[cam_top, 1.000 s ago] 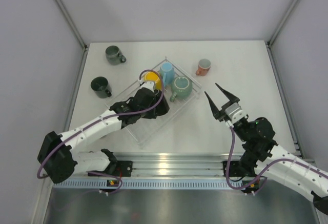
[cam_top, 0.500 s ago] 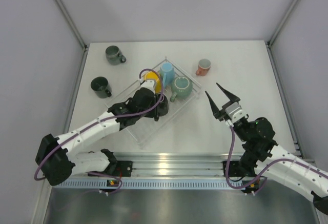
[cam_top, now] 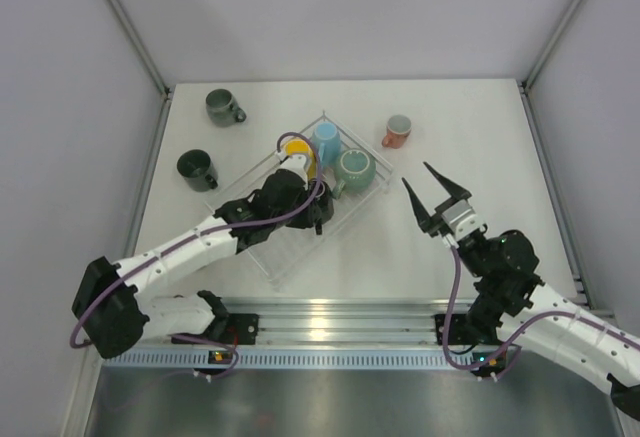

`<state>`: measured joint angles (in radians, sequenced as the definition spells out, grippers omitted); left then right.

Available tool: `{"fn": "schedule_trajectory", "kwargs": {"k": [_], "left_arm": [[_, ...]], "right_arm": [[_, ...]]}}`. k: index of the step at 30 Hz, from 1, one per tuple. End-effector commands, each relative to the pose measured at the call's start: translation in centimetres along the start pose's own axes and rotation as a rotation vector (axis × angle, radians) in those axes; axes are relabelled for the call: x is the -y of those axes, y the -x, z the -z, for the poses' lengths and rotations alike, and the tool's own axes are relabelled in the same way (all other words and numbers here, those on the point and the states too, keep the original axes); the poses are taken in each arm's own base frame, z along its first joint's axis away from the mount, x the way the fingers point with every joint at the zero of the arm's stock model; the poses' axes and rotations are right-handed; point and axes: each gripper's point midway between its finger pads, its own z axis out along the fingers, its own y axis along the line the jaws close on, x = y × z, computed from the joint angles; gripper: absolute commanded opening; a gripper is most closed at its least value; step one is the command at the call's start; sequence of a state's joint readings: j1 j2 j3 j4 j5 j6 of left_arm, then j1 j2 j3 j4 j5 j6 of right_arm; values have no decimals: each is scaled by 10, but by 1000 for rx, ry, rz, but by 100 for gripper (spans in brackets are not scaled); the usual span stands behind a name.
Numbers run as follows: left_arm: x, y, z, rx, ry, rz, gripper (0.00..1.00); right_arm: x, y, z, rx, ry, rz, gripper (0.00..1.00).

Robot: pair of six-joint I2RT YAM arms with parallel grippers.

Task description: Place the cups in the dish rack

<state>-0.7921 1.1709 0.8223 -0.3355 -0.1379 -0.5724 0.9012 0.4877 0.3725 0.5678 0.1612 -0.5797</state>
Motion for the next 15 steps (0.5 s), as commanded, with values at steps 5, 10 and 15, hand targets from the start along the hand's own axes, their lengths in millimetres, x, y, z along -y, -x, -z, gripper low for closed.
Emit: {"fn": "schedule_trajectory", "kwargs": {"k": [5, 10, 15], "left_arm": [[12, 23, -8, 69, -22, -10, 31], [17, 24, -10, 63, -37, -2, 33], [19, 32, -3, 90, -40, 28, 37]], "right_arm": [[12, -3, -2, -76, -79, -109, 51], [23, -23, -11, -251, -208, -277, 54], [22, -53, -20, -426, -335, -387, 58]]}}
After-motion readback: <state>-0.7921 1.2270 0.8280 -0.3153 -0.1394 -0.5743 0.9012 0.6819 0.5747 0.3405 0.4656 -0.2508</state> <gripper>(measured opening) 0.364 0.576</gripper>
